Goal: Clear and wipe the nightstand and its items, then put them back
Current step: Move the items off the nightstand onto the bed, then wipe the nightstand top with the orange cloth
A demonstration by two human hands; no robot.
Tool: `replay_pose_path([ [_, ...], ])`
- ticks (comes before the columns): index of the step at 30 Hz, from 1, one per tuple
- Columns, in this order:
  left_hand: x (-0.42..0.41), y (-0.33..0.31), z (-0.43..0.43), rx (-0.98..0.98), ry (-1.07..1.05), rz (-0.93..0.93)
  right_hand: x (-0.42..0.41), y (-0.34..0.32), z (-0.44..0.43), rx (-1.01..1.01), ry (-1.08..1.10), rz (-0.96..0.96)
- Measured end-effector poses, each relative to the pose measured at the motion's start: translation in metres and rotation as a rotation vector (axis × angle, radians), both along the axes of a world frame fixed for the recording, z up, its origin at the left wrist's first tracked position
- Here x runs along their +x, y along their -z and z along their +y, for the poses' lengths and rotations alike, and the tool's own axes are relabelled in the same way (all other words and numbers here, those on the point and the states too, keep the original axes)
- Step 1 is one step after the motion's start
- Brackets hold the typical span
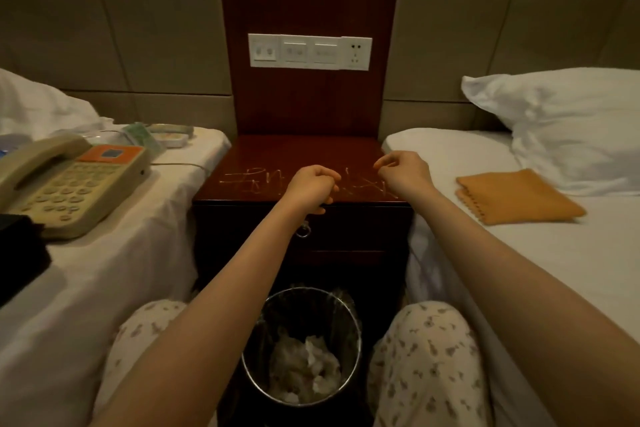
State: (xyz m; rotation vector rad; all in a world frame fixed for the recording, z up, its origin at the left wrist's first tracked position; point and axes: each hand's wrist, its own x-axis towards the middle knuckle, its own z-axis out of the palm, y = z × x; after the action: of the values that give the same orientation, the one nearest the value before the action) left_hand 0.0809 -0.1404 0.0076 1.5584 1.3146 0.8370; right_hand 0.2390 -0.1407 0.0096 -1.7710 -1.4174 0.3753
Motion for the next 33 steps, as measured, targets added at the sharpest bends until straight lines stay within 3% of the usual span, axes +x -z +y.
replay_pose_path([
  [8, 0.081, 0.004, 0.018, -0.109, 0.118, -0.063, 0.069, 0.001, -0.01, -0.022, 0.161, -0.097],
  [12, 0.124, 0.006, 0.015, -0.26, 0.233, -0.099, 0.103, 0.008, -0.015, -0.021, 0.286, -0.098],
  [19, 0.177, 0.008, 0.016, -0.415, 0.387, -0.156, 0.148, 0.008, -0.017, -0.223, 0.667, -0.388],
  [23, 0.195, 0.01, 0.019, -0.389, 0.324, -0.164, 0.176, 0.016, -0.023, -0.358, 0.725, -0.26],
  [31, 0.19, 0.019, 0.036, -0.549, 0.369, -0.393, 0.173, -0.01, -0.013, -0.086, 0.513, 0.203],
  [33, 0.182, 0.02, 0.04, -0.565, 0.378, -0.39, 0.16, -0.018, 0.001, -0.051, 0.468, 0.235],
])
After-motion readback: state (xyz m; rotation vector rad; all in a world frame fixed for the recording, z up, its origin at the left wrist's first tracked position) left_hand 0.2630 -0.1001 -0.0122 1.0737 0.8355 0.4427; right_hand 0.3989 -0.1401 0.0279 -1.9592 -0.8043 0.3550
